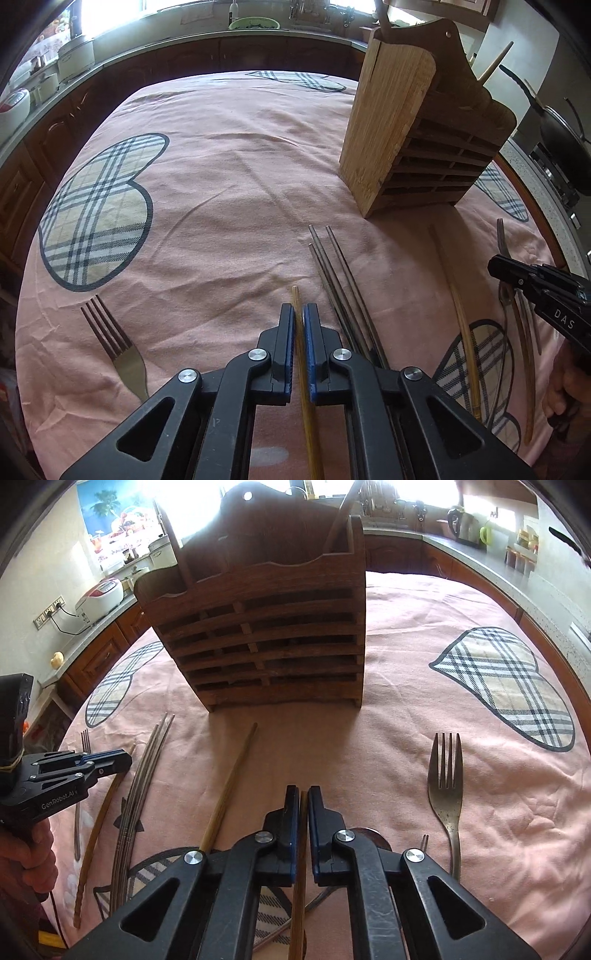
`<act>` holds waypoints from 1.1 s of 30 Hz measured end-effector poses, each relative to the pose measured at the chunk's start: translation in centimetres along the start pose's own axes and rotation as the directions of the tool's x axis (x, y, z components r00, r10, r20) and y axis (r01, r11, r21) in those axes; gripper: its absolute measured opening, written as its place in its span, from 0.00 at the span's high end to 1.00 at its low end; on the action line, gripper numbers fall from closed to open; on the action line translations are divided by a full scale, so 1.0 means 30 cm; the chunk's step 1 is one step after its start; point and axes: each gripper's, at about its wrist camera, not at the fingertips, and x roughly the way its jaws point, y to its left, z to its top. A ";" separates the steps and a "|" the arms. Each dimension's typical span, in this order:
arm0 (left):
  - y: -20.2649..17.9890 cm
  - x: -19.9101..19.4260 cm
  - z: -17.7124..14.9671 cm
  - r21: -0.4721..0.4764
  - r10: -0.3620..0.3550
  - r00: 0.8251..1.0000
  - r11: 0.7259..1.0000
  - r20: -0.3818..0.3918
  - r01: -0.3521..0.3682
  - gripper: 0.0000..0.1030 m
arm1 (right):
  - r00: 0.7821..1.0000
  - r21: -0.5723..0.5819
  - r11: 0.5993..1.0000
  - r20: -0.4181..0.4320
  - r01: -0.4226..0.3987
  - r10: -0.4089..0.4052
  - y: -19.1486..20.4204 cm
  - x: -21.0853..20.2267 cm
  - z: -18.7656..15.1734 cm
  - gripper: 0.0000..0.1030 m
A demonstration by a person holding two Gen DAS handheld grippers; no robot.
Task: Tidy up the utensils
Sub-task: 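Close the left gripper on a wooden chopstick while the right gripper grasps another, then lift both held chopsticks and carry them above the wooden holder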
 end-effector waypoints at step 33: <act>0.040 -0.644 -0.167 0.001 -0.176 0.936 0.983 0.304 0.184 0.97 | 0.927 0.047 0.997 0.372 -0.058 0.036 0.063 -0.527 0.005 0.96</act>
